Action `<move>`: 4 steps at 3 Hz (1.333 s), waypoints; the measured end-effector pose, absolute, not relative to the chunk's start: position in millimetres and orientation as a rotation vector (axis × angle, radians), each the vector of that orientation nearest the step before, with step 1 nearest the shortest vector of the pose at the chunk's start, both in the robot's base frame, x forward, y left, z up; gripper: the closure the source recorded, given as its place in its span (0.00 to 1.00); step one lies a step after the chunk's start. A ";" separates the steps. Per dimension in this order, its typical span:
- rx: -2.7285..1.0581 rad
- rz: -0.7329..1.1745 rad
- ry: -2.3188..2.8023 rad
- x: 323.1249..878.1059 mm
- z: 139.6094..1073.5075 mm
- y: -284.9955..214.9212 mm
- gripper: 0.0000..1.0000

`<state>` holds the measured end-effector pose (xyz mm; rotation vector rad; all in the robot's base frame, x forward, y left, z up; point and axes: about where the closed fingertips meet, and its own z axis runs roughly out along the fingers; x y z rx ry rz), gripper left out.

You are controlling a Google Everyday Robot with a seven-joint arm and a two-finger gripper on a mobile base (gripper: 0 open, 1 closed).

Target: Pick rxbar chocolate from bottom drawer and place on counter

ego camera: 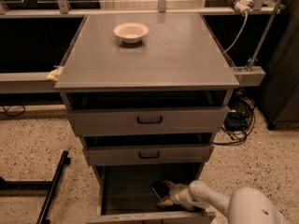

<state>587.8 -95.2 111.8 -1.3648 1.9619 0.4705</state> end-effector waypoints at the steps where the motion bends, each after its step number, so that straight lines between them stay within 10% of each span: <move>1: -1.379 0.444 1.971 586.8 105.8 -96.0 0.31; 3: -1.393 0.418 1.982 585.3 104.5 -98.8 0.36; 4: -1.399 0.408 1.999 585.5 104.3 -100.6 0.54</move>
Offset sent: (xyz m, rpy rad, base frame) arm -0.0026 -0.0139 -0.0172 -0.0991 -0.0145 -0.0116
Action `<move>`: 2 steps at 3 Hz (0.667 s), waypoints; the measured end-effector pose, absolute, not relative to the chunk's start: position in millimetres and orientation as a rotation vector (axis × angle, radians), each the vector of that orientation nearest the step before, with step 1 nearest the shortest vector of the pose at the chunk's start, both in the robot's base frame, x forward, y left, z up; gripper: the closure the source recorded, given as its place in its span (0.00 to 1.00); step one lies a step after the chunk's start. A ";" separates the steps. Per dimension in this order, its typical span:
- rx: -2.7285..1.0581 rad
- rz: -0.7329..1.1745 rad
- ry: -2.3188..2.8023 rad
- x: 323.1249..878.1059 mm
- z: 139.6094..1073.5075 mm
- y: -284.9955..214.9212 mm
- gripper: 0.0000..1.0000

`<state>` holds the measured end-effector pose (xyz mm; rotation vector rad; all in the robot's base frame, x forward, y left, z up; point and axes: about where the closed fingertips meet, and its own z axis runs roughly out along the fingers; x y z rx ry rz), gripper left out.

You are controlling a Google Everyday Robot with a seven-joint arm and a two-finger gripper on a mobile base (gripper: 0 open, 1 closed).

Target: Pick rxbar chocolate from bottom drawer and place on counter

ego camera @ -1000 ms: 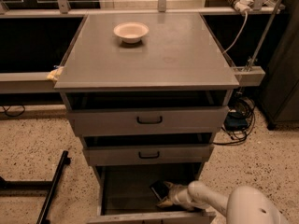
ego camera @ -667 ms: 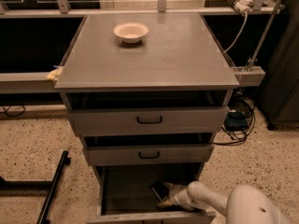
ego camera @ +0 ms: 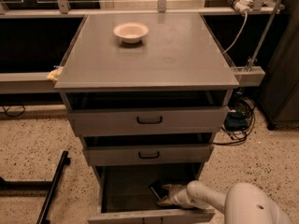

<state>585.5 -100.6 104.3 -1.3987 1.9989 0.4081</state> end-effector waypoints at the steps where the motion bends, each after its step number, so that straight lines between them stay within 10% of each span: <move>1: -1.401 0.403 2.022 586.1 105.2 -102.5 0.77; 2: -1.401 0.403 2.022 586.1 107.2 -102.4 0.99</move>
Offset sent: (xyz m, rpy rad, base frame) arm -0.0036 -0.0248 -0.0121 -0.0802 0.1062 -0.0645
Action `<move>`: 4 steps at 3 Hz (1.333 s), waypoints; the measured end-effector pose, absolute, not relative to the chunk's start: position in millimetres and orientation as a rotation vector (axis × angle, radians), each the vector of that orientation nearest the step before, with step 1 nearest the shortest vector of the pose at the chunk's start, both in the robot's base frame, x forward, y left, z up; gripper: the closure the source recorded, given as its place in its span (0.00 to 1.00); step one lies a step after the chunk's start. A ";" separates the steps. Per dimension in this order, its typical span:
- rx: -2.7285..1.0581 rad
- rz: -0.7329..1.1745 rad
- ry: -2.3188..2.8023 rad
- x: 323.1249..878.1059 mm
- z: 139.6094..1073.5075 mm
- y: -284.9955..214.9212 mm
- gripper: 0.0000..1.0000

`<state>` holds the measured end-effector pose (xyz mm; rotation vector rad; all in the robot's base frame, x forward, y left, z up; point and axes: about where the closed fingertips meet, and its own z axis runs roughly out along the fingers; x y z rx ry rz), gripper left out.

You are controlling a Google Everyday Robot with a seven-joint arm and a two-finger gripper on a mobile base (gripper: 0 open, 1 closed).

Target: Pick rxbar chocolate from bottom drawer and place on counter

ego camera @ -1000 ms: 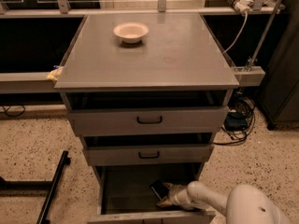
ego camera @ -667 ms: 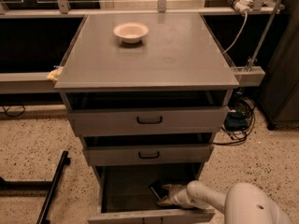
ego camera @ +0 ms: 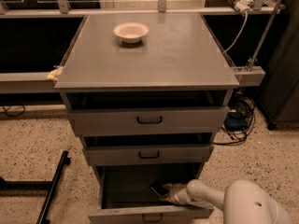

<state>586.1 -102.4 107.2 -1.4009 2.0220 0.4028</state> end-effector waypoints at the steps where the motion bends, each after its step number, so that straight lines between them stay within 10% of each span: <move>1: -1.406 0.397 2.049 583.8 106.6 -106.6 1.00; 4: -1.558 0.451 1.952 567.5 143.2 -124.0 1.00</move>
Offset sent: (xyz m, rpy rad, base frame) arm -0.0165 -0.0256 0.0079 -0.0670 0.0478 0.0256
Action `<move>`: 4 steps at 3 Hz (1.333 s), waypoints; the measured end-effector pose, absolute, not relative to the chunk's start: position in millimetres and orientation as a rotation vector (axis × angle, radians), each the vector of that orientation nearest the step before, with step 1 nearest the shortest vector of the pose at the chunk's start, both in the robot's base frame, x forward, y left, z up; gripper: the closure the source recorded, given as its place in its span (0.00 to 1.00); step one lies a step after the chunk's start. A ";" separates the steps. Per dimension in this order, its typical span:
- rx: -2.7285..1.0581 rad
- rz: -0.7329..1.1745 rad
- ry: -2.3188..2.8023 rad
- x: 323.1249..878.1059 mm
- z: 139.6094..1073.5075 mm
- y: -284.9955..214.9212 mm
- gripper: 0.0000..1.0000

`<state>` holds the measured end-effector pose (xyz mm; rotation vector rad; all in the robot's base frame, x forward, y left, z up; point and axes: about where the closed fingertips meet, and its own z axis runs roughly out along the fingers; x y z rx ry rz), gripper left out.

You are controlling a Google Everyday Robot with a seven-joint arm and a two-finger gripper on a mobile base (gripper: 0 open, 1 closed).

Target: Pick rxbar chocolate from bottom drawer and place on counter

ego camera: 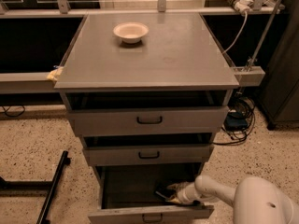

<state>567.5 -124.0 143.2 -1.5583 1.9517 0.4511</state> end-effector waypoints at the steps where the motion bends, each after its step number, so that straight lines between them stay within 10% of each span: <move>1: -1.661 0.496 1.844 564.3 172.0 -124.5 1.00; 4: -1.858 0.543 1.653 534.1 303.6 -134.7 1.00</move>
Offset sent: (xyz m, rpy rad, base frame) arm -0.0149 -0.0013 0.1109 0.0410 -0.0399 0.3813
